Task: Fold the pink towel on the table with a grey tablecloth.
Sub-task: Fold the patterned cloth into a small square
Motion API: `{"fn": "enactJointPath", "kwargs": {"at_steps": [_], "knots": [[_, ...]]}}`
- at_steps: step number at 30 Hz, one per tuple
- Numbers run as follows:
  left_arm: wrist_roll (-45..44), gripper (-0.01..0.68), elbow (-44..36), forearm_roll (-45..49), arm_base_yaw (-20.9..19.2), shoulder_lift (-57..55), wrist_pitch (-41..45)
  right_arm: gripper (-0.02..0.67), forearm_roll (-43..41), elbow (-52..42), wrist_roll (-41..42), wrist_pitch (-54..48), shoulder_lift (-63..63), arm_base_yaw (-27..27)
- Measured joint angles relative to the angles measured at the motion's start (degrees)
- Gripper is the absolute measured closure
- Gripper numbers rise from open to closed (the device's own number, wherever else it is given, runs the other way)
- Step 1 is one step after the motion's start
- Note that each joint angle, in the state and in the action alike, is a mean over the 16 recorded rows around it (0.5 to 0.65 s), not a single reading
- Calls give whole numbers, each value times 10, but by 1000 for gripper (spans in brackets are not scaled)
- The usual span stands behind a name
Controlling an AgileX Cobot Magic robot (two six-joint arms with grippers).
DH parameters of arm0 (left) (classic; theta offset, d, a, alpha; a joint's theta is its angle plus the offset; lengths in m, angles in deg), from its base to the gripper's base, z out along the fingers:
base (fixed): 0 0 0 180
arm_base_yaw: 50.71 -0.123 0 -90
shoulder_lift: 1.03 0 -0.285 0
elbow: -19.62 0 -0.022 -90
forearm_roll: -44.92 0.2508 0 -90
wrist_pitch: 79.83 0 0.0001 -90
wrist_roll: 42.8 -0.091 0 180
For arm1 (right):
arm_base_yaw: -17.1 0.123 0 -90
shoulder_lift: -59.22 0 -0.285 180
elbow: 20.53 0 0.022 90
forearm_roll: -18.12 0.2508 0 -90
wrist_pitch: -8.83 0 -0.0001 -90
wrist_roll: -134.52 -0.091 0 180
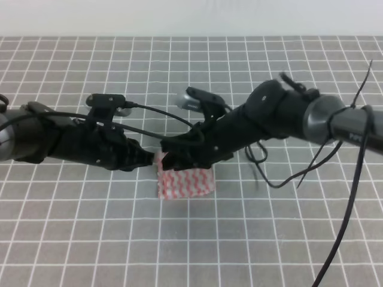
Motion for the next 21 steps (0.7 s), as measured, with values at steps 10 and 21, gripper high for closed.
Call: {"fn": "enactJointPath", "kwargs": {"at_steps": [10, 21], "knots": [[-9, 675, 0, -18, 36, 2, 61, 586, -79, 18, -27, -68, -11, -36], [28, 675, 0, 36, 66, 2, 59, 636, -163, 20, -75, -126, -16, -44]]}}
